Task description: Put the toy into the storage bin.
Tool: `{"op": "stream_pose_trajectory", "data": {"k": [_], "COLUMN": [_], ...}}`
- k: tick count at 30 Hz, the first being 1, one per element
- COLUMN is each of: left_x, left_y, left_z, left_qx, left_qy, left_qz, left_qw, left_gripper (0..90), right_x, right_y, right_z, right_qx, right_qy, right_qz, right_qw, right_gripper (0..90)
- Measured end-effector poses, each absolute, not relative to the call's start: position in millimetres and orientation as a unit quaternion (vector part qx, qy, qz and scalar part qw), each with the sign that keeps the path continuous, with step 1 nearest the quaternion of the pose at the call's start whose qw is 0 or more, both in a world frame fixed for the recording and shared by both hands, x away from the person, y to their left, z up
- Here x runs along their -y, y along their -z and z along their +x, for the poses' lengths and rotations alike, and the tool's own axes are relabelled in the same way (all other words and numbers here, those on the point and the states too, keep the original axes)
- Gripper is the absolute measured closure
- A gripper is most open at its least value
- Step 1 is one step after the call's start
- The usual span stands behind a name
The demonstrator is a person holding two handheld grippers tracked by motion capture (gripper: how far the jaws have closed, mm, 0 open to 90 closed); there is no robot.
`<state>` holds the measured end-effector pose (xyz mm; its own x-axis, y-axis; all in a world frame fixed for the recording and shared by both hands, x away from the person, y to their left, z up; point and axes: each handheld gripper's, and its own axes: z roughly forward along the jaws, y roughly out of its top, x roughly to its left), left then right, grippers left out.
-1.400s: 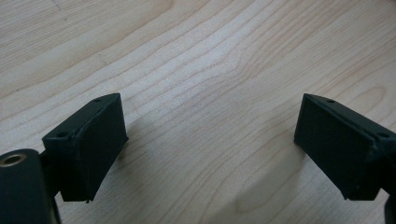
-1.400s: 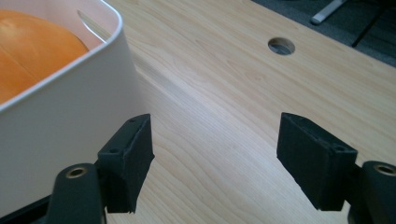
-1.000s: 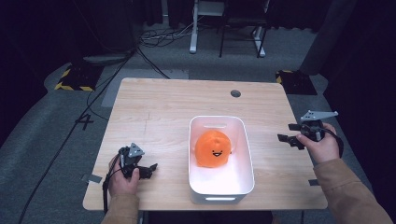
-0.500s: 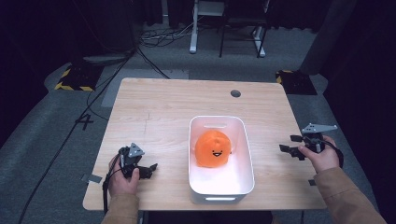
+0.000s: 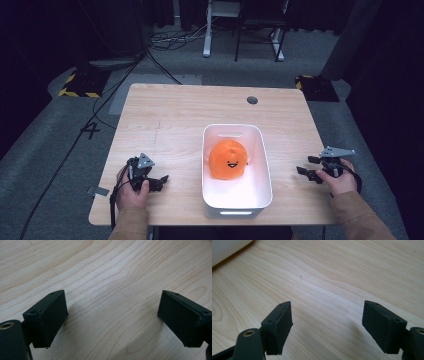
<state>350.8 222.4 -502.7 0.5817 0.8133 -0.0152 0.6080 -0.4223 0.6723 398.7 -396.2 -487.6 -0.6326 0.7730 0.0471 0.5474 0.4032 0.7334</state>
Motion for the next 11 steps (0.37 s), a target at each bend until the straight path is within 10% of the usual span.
{"op": "stream_pose_trajectory", "data": {"k": [11], "left_x": [-222], "left_y": [503], "left_z": [351], "left_qx": [-0.429], "left_qy": [-0.155], "left_qz": [0.828], "left_qw": [0.325], "left_gripper": [9.4], "right_x": [391], "right_y": [500], "right_z": [397], "right_qx": [-0.841], "right_qy": [-0.354], "right_qz": [0.374], "right_qw": [0.166], "right_gripper": [17.4]}}
